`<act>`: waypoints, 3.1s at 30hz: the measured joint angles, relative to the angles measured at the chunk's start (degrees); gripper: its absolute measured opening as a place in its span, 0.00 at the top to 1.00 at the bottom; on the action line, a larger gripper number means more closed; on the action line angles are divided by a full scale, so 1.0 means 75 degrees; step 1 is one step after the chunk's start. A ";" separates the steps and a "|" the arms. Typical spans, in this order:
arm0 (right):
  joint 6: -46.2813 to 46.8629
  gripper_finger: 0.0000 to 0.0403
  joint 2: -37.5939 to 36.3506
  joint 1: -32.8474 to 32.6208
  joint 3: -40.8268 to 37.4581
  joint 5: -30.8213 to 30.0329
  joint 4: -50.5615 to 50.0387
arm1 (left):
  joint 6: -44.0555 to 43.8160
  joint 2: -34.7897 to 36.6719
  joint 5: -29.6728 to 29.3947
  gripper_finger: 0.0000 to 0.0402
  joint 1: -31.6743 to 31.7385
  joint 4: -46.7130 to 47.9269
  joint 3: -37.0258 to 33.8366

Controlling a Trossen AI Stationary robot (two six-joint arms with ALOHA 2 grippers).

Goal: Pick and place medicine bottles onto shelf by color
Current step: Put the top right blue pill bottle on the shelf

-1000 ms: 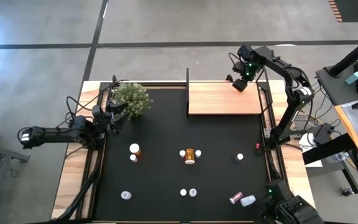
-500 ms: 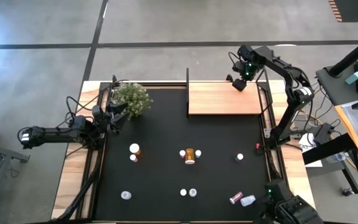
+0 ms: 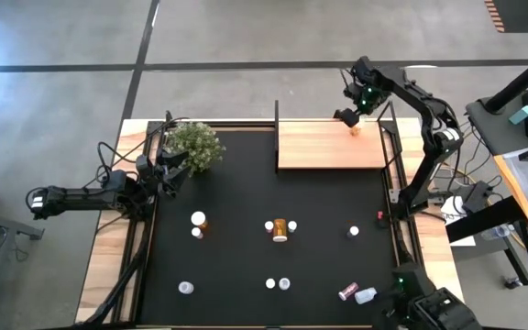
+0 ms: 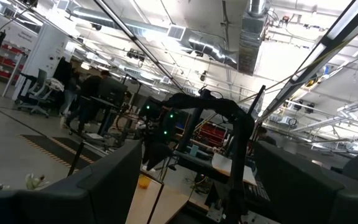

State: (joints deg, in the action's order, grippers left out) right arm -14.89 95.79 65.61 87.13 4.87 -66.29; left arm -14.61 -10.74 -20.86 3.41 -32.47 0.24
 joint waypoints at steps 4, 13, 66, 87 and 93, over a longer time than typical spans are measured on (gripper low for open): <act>0.1082 0.11 0.0000 -0.0035 0.0481 -0.0194 -0.0009 | 0.0000 0.0000 0.0001 0.27 0.0000 -0.0001 -0.0001; 0.4276 0.13 -0.0007 -0.0094 0.1936 -0.0196 -0.0317 | 0.0000 0.0000 0.0001 0.27 0.0002 -0.0002 0.0000; 1.1456 0.11 -0.0472 -0.8284 0.2726 -0.1595 -0.3169 | 0.0000 0.0000 0.0003 0.27 0.0002 -0.0003 -0.0001; 1.4972 0.11 -0.1909 -1.0064 -0.0458 0.0527 -0.3163 | 0.0001 0.0000 0.0001 0.27 0.0002 -0.0003 0.0001; 1.5594 0.11 -0.2025 -1.0618 -0.1009 0.0955 -0.3156 | 0.0000 0.0000 0.0002 0.27 0.0002 -0.0002 -0.0001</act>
State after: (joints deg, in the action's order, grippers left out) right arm 102.06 80.60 -14.03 79.57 12.03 -89.96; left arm -14.61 -10.74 -20.85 3.42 -32.48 0.24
